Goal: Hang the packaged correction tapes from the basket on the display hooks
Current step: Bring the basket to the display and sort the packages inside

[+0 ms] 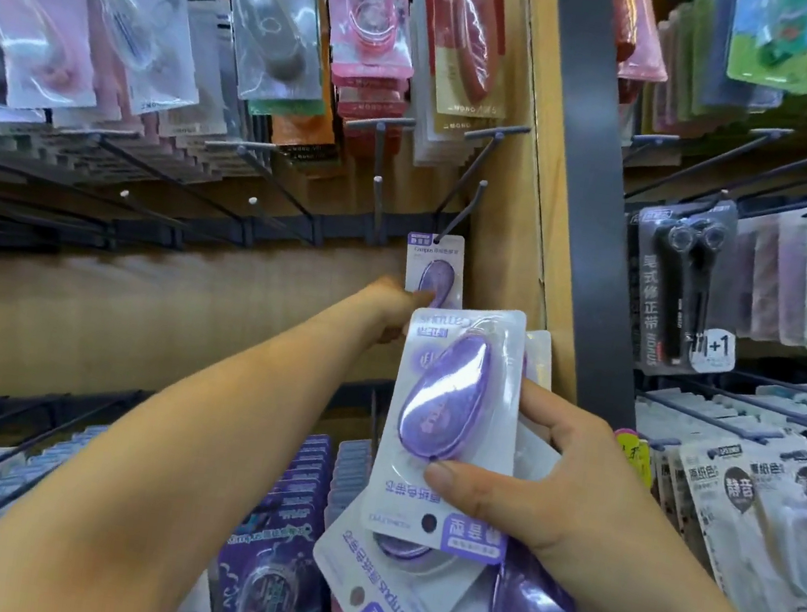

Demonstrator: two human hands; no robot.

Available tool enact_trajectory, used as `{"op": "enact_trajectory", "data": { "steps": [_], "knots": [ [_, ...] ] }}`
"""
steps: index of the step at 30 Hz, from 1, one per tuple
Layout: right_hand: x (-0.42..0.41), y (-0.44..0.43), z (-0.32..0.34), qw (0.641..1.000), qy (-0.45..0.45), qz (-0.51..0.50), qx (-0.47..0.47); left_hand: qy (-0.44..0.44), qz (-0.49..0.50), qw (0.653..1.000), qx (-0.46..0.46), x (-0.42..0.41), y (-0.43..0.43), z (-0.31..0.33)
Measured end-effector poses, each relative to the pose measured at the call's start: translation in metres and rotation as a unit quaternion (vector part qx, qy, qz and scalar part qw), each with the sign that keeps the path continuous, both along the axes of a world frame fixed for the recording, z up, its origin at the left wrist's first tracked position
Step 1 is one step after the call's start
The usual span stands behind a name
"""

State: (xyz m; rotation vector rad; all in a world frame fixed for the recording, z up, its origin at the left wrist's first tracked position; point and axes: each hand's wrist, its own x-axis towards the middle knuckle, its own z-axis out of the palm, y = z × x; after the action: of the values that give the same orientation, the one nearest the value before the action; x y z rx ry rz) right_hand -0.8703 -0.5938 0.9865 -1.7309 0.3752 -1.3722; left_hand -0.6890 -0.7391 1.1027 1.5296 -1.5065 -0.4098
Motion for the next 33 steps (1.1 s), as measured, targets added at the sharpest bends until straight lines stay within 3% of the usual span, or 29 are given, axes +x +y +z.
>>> {"op": "enact_trajectory", "data": {
  "steps": [4, 13, 20, 23, 27, 33],
  "knots": [
    [0.008, -0.006, -0.001, 1.000, 0.004, -0.020, 0.011, -0.027, -0.009, 0.999, -0.028, 0.009, 0.047, -0.015],
    [0.017, 0.001, 0.005, 1.000, -0.004, -0.025, 0.002, 0.035, -0.245, 0.968, -0.042, 0.014, 0.165, -0.061],
    [0.009, 0.008, 0.009, 0.998, 0.028, -0.032, -0.047, 0.168, -0.266, 0.948, -0.050, 0.021, 0.165, -0.066],
    [0.000, 0.011, 0.008, 0.985, 0.068, -0.135, -0.083, 0.203, -0.264, 0.939, -0.091, 0.019, 0.167, -0.061],
    [-0.009, 0.024, 0.005, 0.930, 0.105, -0.308, -0.170, 0.094, -0.210, 0.955, -0.185, 0.005, 0.166, -0.048],
    [-0.017, 0.031, 0.004, 0.935, 0.071, -0.295, -0.182, -0.002, -0.176, 0.967, -0.184, -0.012, 0.153, -0.036]
  ]
}}
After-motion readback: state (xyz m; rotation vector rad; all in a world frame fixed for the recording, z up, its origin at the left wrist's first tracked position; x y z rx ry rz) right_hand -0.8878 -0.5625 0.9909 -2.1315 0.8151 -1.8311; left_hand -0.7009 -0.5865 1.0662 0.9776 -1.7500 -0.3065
